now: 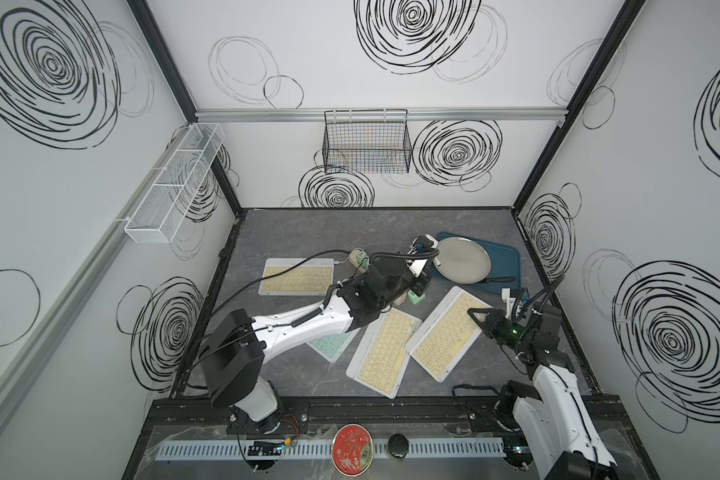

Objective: Unplug the wireless keyboard
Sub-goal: Place the keyboard at the center of the board.

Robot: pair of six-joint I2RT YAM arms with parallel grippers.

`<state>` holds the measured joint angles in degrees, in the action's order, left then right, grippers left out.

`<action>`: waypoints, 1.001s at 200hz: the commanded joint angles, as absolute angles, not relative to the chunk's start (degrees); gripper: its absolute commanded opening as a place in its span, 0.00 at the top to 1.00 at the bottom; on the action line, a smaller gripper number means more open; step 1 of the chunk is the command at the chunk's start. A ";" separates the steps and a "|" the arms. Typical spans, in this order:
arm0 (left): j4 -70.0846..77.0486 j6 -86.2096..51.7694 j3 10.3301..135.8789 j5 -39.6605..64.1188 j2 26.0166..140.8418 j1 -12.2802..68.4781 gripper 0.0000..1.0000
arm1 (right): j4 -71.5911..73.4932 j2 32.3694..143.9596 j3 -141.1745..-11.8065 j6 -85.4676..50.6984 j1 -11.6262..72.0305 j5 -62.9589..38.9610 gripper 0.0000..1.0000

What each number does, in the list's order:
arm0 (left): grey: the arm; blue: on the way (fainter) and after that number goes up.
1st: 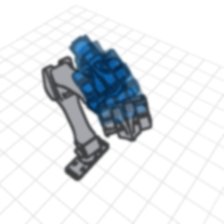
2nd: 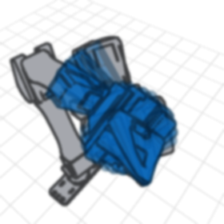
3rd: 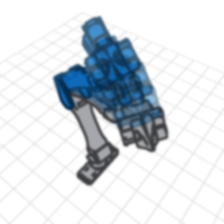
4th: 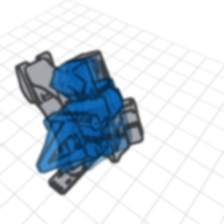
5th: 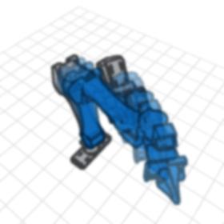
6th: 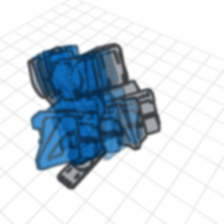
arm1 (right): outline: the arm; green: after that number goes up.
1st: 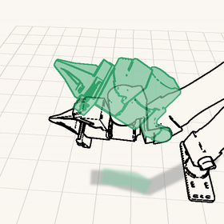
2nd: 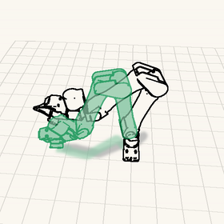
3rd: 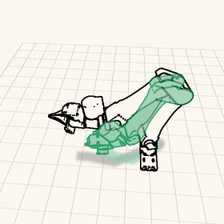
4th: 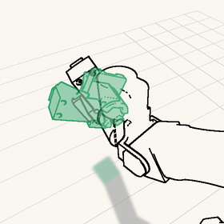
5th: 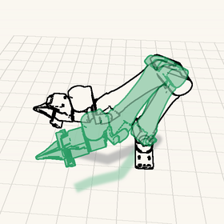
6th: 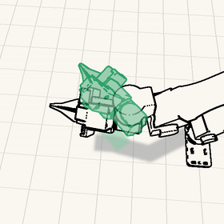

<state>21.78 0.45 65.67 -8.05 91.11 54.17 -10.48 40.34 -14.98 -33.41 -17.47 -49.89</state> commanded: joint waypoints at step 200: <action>27.42 0.55 70.00 -8.76 97.38 55.37 1.00 | -12.69 40.22 -11.04 -29.93 -40.25 -62.16 1.00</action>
<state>24.10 0.43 67.44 -8.67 96.51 55.02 -9.91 40.56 -9.02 -31.81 -44.82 -63.40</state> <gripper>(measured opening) 0.055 0.084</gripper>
